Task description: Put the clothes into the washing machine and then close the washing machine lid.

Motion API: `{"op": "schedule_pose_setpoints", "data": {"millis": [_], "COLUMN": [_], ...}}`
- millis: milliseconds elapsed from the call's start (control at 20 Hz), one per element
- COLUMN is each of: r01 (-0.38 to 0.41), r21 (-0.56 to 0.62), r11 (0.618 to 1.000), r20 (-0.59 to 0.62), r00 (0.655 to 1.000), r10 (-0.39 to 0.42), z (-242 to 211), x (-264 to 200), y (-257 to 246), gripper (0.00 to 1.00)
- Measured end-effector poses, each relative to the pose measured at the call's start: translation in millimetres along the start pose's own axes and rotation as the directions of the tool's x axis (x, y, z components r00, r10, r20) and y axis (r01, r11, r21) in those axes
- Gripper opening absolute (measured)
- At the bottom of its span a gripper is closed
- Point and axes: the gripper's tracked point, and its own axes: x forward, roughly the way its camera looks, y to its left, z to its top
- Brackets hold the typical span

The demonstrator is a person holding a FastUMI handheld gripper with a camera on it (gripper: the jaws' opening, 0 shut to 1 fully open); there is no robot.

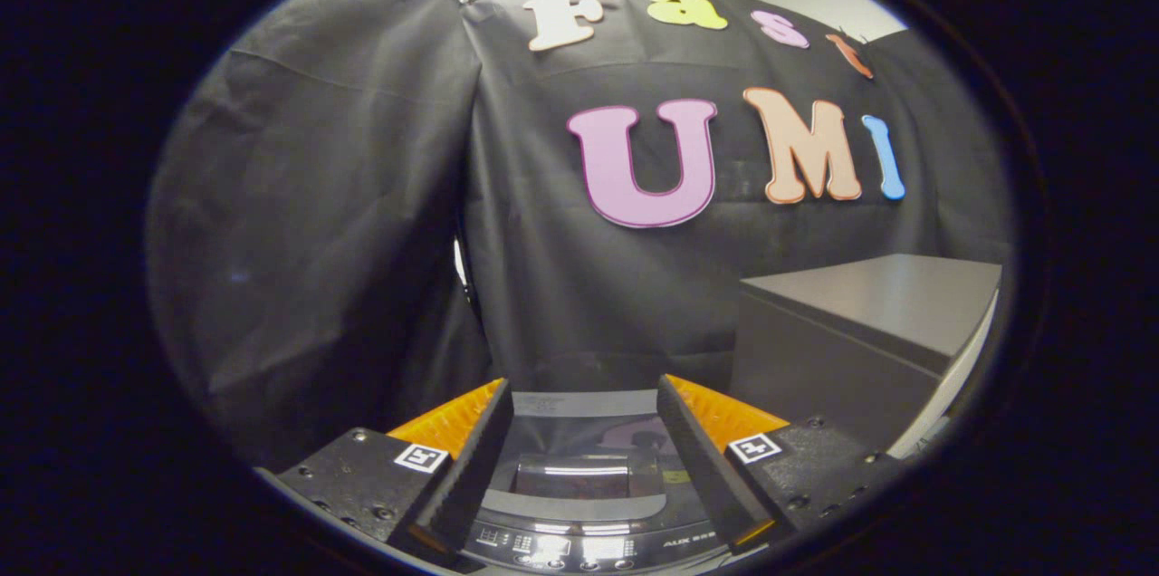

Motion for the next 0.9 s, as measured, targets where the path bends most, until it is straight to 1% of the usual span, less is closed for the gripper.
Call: {"op": "schedule_pose_setpoints", "data": {"millis": [300, 550, 800, 900], "r01": [-0.005, -0.018, -0.014, -0.003], "r21": [-0.024, -0.048, -0.092, -0.093], "r11": [1.0, 0.999, 0.996, 0.996], "r20": [0.023, 0.062, 0.11, 0.129], "r00": [1.0, 0.998, 0.994, 0.991], "r10": [0.005, 0.021, 0.024, 0.016], "z": [48.6, 87.3, 123.4, 134.6], "x": [-47.6, -112.1, -165.2, -186.9], "y": [-4.6, -9.1, -30.7, -44.1], "gripper": [0.97, 0.97, 0.97, 0.97]}}
